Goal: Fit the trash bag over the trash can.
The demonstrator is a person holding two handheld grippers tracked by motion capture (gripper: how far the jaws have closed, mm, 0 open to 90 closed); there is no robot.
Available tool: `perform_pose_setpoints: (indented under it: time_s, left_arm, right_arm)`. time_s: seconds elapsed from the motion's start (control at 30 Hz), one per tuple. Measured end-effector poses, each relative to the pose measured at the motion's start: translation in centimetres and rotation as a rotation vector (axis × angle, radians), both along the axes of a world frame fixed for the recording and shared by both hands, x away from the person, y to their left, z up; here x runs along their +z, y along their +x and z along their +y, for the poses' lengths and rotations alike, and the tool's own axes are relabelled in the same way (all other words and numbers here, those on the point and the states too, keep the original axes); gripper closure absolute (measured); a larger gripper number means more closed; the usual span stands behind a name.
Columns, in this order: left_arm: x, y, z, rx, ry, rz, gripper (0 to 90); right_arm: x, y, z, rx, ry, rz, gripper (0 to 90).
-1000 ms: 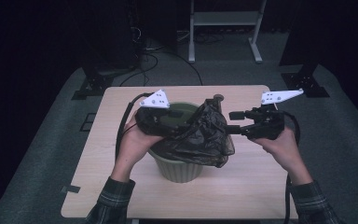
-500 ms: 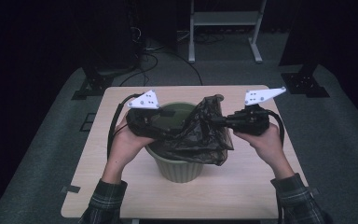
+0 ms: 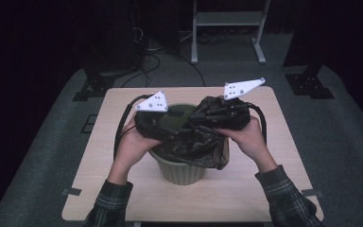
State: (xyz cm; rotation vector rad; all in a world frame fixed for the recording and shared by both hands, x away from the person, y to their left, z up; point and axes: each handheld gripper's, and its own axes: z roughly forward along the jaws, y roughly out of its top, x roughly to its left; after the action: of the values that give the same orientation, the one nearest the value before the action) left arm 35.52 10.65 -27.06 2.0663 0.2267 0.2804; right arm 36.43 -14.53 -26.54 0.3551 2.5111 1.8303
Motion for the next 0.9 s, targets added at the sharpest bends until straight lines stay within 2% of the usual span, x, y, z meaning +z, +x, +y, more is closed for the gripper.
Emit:
perform_pose_setpoints:
  time_s: [0.13, 0.2, 0.3, 0.33, 0.37, 0.43, 0.47, 0.5, 0.63, 0.8, 0.9]
  left_arm:
    - [0.0, 0.2, -1.1, -0.035, -0.009, -0.002, 41.7]
    - [0.0, 0.3, -1.5, -0.06, -0.006, 0.002, 53.4]
    - [0.0, 0.3, -2.3, -0.079, 0.022, 0.007, 76.5]
    - [0.0, 0.3, -2.5, -0.083, 0.037, 0.015, 86.4]
    - [-0.1, 0.4, -2.6, -0.079, 0.037, 0.016, 89.9]
    - [-0.2, 0.5, -2.6, -0.069, 0.053, 0.029, 90.0]
    - [-0.3, 0.6, -2.5, -0.065, 0.06, 0.03, 90.0]
    - [-0.3, 0.6, -2.4, -0.059, 0.061, 0.029, 90.0]
    - [-0.4, 0.7, -1.3, -0.028, 0.048, 0.037, 90.0]
    - [-0.3, 0.8, 0.9, 0.011, 0.047, 0.034, 90.0]
    - [-0.2, 0.6, 2.4, 0.032, 0.037, 0.033, 90.0]
  right_arm:
    - [0.2, -0.1, -0.3, 0.005, 0.008, -0.005, 90.0]
    - [0.2, -0.2, -0.5, 0.012, 0.019, 0.002, 90.0]
    - [0.3, -0.3, -0.8, 0.02, 0.033, 0.003, 89.2]
    - [0.3, -0.3, -0.9, 0.02, 0.037, 0.004, 86.3]
    - [0.4, -0.4, -1.1, 0.017, 0.039, 0.005, 84.0]
    - [0.3, -0.4, -1.4, 0.006, 0.051, 0.006, 75.6]
    - [0.3, -0.4, -1.6, 0.006, 0.055, 0.009, 75.9]
    - [0.3, -0.4, -1.8, 0.0, 0.056, 0.006, 75.9]
    - [0.3, -0.3, -2.8, -0.025, 0.082, 0.011, 65.5]
    - [0.0, -0.5, -4.5, -0.064, 0.069, 0.005, 60.3]
    - [-0.5, -0.5, -5.4, -0.08, 0.061, 0.017, 59.2]
